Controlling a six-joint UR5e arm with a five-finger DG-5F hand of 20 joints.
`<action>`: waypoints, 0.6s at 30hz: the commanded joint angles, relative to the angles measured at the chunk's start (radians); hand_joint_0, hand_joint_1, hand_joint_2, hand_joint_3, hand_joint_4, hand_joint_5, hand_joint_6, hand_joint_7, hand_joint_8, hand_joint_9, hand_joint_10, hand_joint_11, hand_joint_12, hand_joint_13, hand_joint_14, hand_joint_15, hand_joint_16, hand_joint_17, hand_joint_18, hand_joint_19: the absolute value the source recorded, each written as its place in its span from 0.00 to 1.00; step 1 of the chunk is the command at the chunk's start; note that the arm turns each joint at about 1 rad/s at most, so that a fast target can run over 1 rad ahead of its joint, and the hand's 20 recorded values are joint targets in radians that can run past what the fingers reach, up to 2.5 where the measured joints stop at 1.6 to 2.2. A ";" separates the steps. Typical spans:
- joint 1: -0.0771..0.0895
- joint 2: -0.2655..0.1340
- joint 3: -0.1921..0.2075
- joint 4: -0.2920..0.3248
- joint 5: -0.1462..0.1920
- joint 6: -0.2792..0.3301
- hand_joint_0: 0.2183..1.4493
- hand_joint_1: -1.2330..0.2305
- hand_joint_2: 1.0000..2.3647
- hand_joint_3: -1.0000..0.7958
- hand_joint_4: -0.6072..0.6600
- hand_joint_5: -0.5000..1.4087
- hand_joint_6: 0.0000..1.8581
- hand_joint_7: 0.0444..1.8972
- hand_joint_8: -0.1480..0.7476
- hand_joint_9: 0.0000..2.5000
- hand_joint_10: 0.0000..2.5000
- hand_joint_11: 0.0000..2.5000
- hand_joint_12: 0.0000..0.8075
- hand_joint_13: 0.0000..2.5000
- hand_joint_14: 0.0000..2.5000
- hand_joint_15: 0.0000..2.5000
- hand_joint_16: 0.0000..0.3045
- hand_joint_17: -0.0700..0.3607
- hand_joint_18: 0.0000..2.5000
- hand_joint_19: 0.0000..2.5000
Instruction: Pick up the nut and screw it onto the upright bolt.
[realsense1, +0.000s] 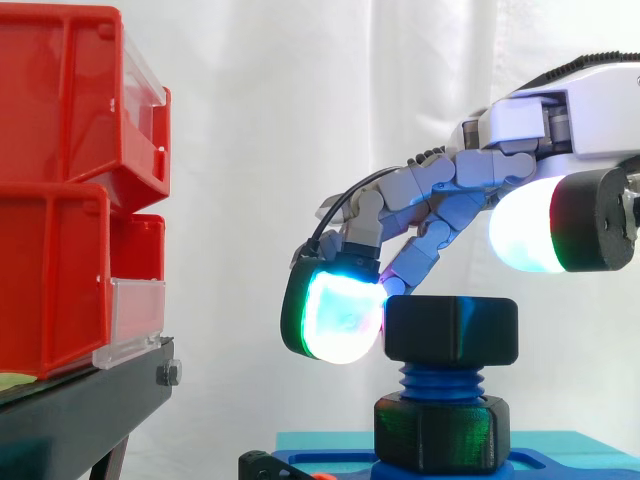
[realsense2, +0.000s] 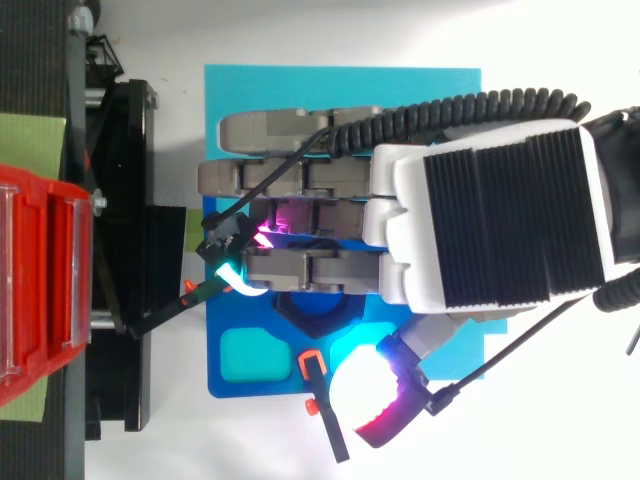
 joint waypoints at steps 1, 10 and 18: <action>-0.004 -0.001 0.001 0.002 -0.007 0.000 0.24 0.76 0.00 0.28 0.62 0.24 0.27 0.64 0.44 0.28 0.00 0.00 0.37 0.12 0.00 0.00 0.10 0.32 0.00 0.00; -0.014 -0.001 0.001 0.005 -0.016 0.000 0.25 0.73 0.00 0.28 0.60 0.25 0.27 0.71 0.45 0.31 0.00 0.00 0.35 0.15 0.00 0.00 0.09 0.31 0.00 0.00; -0.027 -0.001 -0.001 0.006 -0.039 -0.002 0.26 0.70 0.00 0.28 0.61 0.27 0.27 0.73 0.46 0.35 0.00 0.00 0.33 0.18 0.00 0.00 0.08 0.29 0.02 0.00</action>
